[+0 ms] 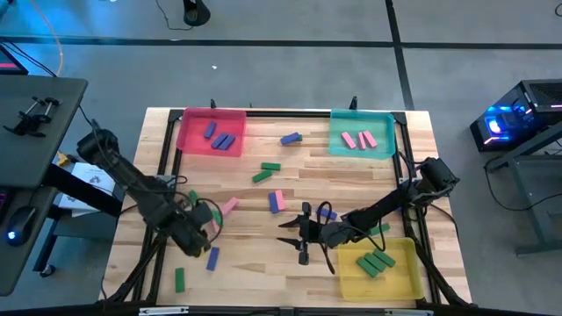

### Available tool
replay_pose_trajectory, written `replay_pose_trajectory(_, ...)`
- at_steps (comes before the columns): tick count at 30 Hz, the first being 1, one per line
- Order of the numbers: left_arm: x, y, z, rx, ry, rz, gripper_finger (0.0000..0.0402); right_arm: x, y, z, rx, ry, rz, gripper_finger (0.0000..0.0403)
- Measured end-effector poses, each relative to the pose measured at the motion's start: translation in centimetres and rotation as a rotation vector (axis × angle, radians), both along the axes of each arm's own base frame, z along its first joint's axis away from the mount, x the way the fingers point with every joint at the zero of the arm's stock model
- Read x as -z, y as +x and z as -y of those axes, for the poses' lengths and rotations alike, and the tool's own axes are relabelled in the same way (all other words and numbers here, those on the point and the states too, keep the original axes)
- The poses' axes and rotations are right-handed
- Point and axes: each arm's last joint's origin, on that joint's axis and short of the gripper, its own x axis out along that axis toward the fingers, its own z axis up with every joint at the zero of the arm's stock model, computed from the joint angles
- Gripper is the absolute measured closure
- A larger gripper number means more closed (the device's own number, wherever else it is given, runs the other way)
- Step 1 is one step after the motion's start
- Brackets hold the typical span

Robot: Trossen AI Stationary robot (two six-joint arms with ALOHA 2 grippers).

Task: Sort blocks
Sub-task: Put the blue block into the red bin

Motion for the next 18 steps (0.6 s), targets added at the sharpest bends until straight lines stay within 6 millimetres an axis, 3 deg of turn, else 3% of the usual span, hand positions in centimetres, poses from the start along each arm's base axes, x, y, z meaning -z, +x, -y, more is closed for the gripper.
replay_pose_trajectory(7, 0.1, -0.1, 3.6, -0.072, -0.179, 0.149, 0.0239, 0.0, 0.0, 0.1, -0.005, -0.035, -0.001, 0.0242)
replay_pose_trajectory(12, 1.3, 0.9, 5.8, -0.071, -0.228, 0.215, 0.0237, 0.0, 0.2, 0.5, 0.004, -0.044, -0.003, 0.0242)
replay_pose_trajectory(18, 4.3, 1.8, 6.4, -0.128, -0.186, 0.071, 0.0216, 0.3, 0.3, 1.0, 0.017, -0.057, -0.03, 0.0242)
